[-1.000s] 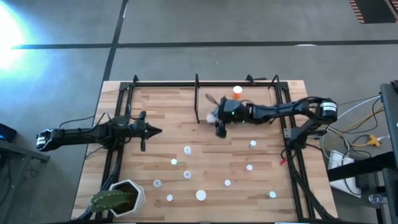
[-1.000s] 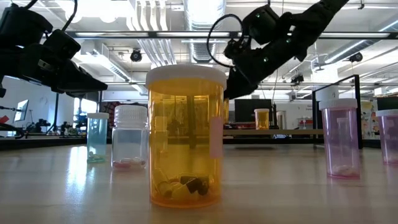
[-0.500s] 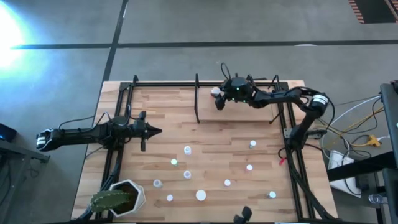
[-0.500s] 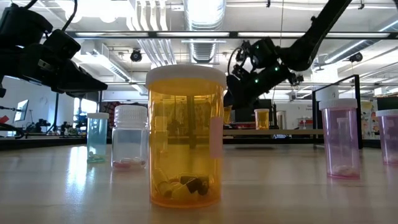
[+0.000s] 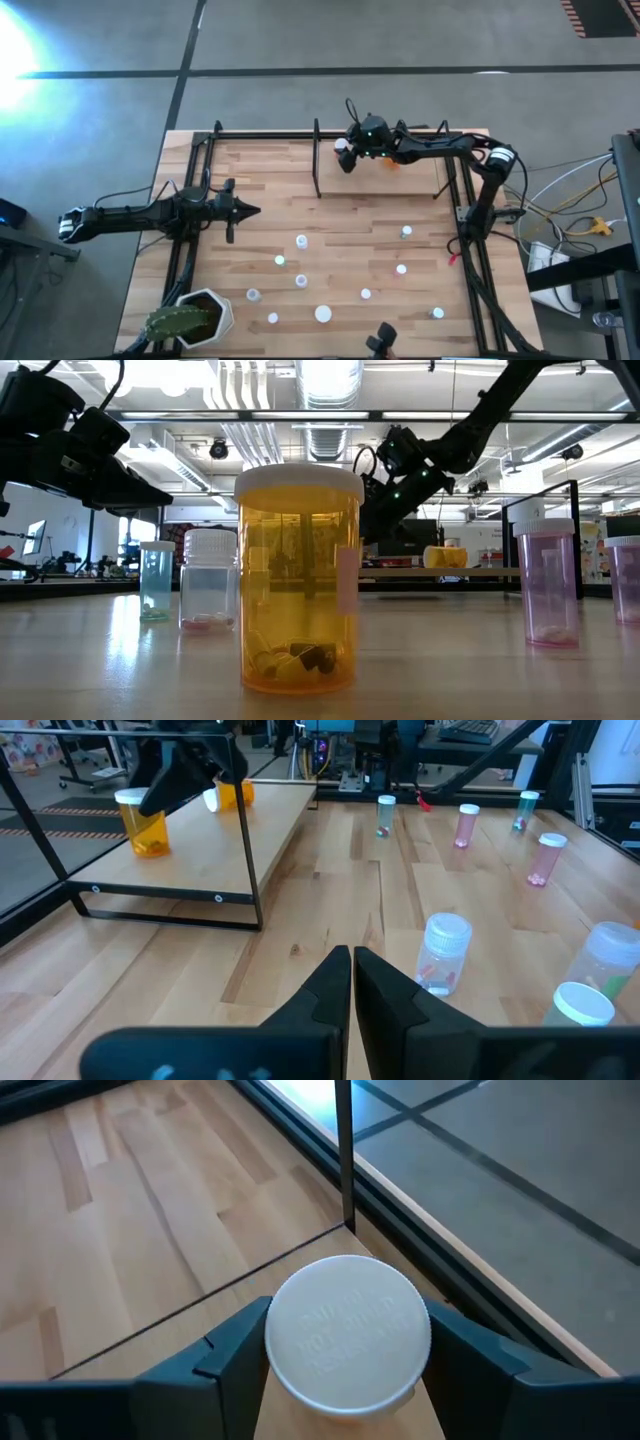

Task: Pick and place medicine bottles onto shelf by color
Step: Put the top orange pill bottle on the shelf, then adjust the orange pill bottle on the shelf

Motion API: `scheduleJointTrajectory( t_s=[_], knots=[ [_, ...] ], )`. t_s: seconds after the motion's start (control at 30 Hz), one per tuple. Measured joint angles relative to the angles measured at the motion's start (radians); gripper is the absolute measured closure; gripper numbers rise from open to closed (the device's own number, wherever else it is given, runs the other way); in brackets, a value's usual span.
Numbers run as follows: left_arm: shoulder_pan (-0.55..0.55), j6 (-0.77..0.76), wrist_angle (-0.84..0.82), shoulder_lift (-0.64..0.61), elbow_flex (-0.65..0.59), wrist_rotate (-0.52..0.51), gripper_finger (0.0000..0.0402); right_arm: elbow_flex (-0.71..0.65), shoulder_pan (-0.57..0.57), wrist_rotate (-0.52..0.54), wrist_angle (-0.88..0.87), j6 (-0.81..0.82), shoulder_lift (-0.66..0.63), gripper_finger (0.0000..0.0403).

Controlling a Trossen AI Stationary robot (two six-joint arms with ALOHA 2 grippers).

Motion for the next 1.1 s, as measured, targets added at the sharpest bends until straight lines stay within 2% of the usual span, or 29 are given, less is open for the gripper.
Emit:
scheduleJointTrajectory(
  t_s=[0.33,0.5,0.67,0.9,1.1],
  knots=[
    [0.000,0.000,0.000,0.000,0.000,0.000,0.0402,-0.003,0.000,-0.002,-0.016,-0.019,-0.010,0.0092],
    [0.000,0.000,0.000,0.000,0.000,0.000,0.0402,0.003,0.000,0.002,-0.102,-0.073,-0.073,0.0076],
    [0.000,0.000,0.000,0.000,0.000,0.000,0.0402,0.004,-0.006,0.058,-0.307,-0.135,-0.214,0.0076],
    [0.000,0.000,0.000,0.000,0.000,0.000,0.0402,0.004,-0.042,0.288,-0.715,-0.087,-0.403,0.0076],
    [0.000,0.000,0.000,0.000,0.000,0.000,0.0402,0.004,-0.139,0.289,-0.822,-0.043,-0.396,0.0076]
  ],
)
